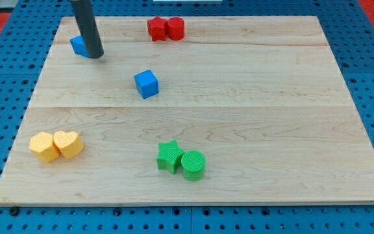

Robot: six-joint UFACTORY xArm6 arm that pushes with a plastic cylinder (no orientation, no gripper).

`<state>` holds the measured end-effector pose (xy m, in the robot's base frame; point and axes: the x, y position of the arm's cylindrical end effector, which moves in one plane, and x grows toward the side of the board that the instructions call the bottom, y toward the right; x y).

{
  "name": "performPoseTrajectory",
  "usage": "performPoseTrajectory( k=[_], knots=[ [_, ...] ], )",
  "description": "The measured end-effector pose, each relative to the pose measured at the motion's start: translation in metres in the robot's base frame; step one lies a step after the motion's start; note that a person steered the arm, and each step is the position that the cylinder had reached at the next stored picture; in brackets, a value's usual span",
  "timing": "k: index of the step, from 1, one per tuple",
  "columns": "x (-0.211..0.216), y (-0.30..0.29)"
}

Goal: Slide the blue cube slightly left

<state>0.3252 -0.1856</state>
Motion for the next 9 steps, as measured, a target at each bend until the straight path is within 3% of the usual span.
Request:
performPoseTrajectory(
  k=[1, 2, 3, 4, 7, 8, 9],
  knots=[
    [-0.027, -0.028],
    [-0.060, 0.001],
    [-0.002, 0.021],
    [0.054, 0.085],
    [0.084, 0.238],
    [0.140, 0.214],
    [0.072, 0.119]
  ],
)
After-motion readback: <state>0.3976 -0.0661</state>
